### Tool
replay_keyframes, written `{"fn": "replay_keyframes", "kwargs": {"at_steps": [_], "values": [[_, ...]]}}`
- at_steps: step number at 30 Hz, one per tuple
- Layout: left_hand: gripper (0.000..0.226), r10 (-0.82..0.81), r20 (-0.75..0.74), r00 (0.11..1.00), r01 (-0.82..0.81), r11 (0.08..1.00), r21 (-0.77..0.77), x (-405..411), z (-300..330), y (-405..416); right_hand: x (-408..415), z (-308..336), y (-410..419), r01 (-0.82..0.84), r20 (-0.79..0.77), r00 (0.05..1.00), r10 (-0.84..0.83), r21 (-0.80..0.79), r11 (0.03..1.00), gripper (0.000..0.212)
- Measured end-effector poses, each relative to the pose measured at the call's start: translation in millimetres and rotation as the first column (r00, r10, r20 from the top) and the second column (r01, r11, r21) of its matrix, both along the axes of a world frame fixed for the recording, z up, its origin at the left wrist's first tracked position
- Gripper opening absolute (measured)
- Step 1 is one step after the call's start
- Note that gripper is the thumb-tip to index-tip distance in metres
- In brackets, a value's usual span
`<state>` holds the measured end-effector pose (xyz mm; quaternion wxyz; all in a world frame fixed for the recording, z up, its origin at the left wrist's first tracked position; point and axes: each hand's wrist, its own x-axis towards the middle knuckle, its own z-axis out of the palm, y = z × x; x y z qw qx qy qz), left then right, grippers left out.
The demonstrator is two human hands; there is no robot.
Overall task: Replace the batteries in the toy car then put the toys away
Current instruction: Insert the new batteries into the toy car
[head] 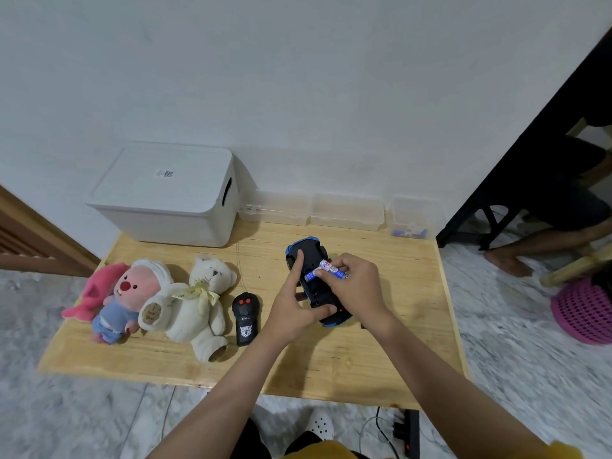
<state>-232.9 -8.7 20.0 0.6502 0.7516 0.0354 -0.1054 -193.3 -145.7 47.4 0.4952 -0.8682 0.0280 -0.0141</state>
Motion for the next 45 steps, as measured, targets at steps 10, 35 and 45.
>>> {"fn": "replay_keyframes", "kwargs": {"at_steps": [10, 35, 45], "values": [[0.111, 0.018, 0.048, 0.999, -0.020, 0.999, 0.035, -3.9, 9.7, 11.3, 2.3, 11.8, 13.3, -0.135, 0.059, 0.983, 0.176, -0.426, 0.895, 0.036], [0.112, 0.107, 0.003, 0.994, -0.107, 0.994, 0.038, -16.4, 2.6, 15.8, -26.4, 4.3, 2.6, -0.061, -0.010, 0.998, 0.062, 0.080, 0.995, 0.011], [0.110, 0.175, 0.028, 0.984, -0.175, 0.984, 0.022, -21.6, 4.3, 8.0, -30.1, -10.7, 5.5, 0.105, 0.108, 0.988, -0.106, 0.016, 0.994, 0.016]]}}
